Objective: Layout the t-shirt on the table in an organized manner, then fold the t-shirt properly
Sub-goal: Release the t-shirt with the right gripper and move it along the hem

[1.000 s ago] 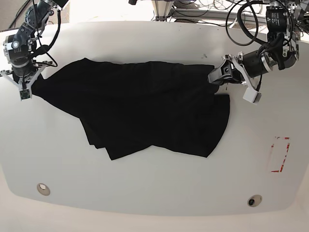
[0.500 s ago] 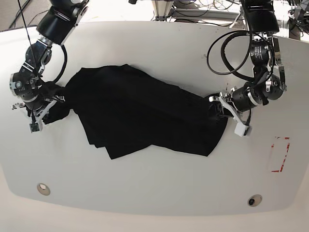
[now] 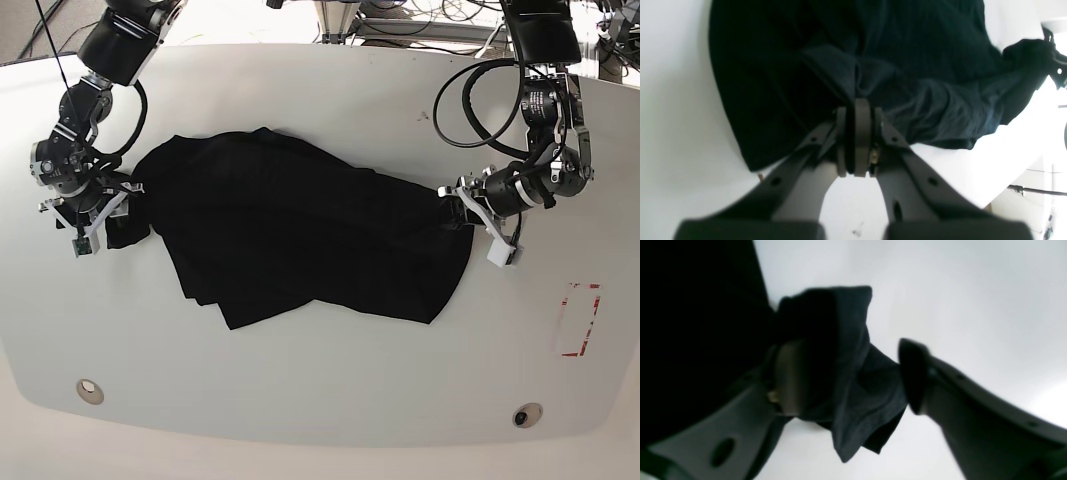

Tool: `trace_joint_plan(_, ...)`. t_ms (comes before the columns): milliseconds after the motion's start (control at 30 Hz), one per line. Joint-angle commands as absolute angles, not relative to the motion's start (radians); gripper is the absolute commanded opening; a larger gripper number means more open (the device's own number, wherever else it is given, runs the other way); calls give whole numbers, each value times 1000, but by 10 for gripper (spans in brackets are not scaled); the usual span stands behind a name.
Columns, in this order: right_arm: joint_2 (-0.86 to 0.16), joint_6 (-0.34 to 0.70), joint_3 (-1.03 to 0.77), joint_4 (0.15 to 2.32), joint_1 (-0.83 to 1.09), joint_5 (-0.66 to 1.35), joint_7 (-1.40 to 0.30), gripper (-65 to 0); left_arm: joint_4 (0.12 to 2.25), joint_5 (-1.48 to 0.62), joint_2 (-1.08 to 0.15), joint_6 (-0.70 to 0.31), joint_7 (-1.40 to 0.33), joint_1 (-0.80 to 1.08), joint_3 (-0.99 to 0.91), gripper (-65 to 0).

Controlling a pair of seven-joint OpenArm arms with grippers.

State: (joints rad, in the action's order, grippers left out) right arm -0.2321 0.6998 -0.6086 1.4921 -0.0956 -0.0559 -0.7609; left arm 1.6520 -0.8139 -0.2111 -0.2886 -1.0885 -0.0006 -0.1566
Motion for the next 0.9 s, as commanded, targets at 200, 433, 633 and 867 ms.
trace_joint_plan(200, -173, 698, -611, 1768, 18, -35, -740, 0, 1666, -831, -220, -292, -1073, -4, -159, -646)
trace_joint_plan(433, -85, 698, -611, 1928, 113, -36, -740, 0, 1664, -831, -217, -292, -1076, -5, -157, -604)
trace_joint_plan(633, -25, 698, -611, 1980, 171, -36, -740, 0, 1690, -831, -217, -292, -1076, 1, -159, -372)
trace_joint_plan(867, 13, 698, -608, 1994, 229, -28, -740, 0, 1730, -831, -220, -292, -1076, 25, -160, -90)
